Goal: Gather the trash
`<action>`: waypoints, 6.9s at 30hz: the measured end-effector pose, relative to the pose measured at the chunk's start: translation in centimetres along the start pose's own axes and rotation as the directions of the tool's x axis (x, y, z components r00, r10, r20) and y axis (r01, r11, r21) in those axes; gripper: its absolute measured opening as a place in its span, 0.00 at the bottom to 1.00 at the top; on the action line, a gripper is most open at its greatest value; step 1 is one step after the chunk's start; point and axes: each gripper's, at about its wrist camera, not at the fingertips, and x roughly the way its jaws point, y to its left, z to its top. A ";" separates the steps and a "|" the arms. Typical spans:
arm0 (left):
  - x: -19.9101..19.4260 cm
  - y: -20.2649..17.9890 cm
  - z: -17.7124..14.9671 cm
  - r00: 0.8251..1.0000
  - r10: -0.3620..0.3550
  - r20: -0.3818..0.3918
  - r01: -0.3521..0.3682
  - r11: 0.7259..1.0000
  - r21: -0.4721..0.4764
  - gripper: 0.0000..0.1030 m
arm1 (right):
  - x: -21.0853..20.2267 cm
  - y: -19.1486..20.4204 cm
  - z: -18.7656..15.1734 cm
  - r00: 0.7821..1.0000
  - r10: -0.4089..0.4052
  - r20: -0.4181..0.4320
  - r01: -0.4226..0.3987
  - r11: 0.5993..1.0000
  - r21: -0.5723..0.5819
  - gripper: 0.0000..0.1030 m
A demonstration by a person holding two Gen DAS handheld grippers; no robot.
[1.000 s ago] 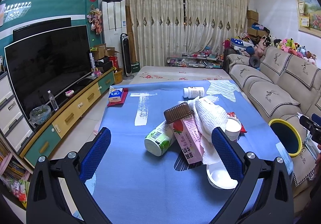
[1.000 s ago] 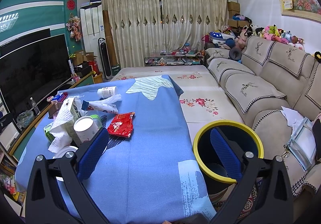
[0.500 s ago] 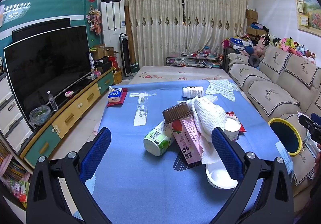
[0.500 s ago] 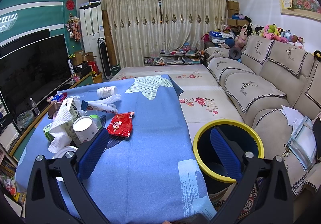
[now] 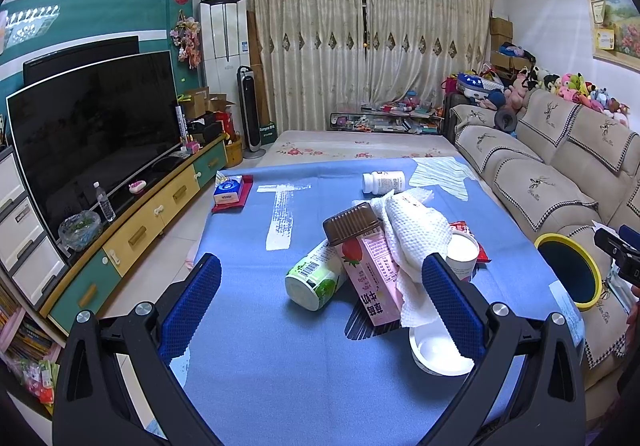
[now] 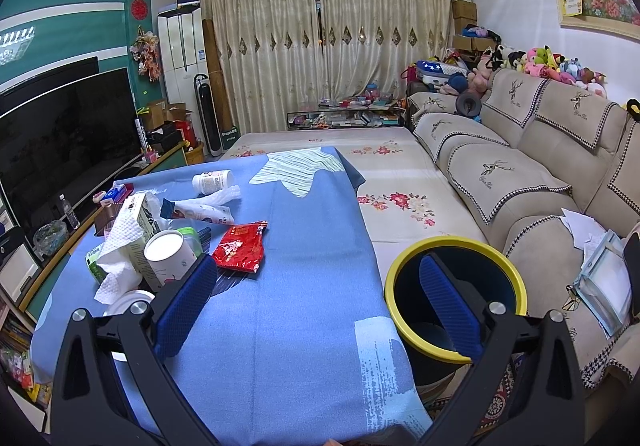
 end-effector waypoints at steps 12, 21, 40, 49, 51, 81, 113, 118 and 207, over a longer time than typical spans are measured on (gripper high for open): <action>0.1 -0.4 0.1 1.000 -0.006 -0.008 0.006 1.000 0.008 0.96 | 0.6 0.2 -0.3 1.000 -0.004 -0.010 0.004 1.000 0.005 0.94; 0.5 0.1 0.2 1.000 -0.007 -0.025 0.007 1.000 0.001 0.96 | 1.1 0.6 -0.5 0.999 0.004 -0.037 -0.004 1.000 0.001 0.94; 2.6 2.6 -1.3 0.999 0.014 -0.041 -0.016 0.999 -0.049 0.96 | 8.0 11.4 -3.9 0.861 0.335 -0.383 -0.388 0.919 -0.069 0.45; 4.0 3.3 -2.2 0.998 -0.006 -0.063 0.002 0.998 -0.061 0.96 | 10.6 14.2 -5.3 0.826 0.314 -0.469 -0.394 0.916 -0.080 0.10; 4.3 3.4 -2.4 0.998 -0.009 -0.065 0.004 0.998 -0.065 0.96 | 10.7 14.2 -5.3 0.826 0.318 -0.466 -0.396 0.915 -0.077 0.09; 6.6 -3.2 -0.6 0.988 -0.124 -0.088 0.127 0.992 0.027 0.96 | 12.1 -16.6 -2.4 0.924 -0.179 -0.339 0.262 0.940 0.218 0.07; 15.8 -17.3 -1.3 0.897 -0.336 -0.287 0.388 0.910 0.146 0.90 | 14.3 -18.2 -4.7 0.918 -0.192 -0.348 0.284 0.929 0.237 0.41; 17.4 -17.4 -1.5 0.904 -0.313 -0.289 0.369 0.916 0.160 0.86 | 14.8 -17.5 -4.7 0.920 -0.174 -0.352 0.267 0.934 0.238 0.41; 14.0 0.3 2.3 0.992 -0.123 -0.023 0.122 0.991 -0.052 0.89 | 19.8 3.0 2.4 0.908 0.193 -0.371 -0.212 0.977 -0.009 0.72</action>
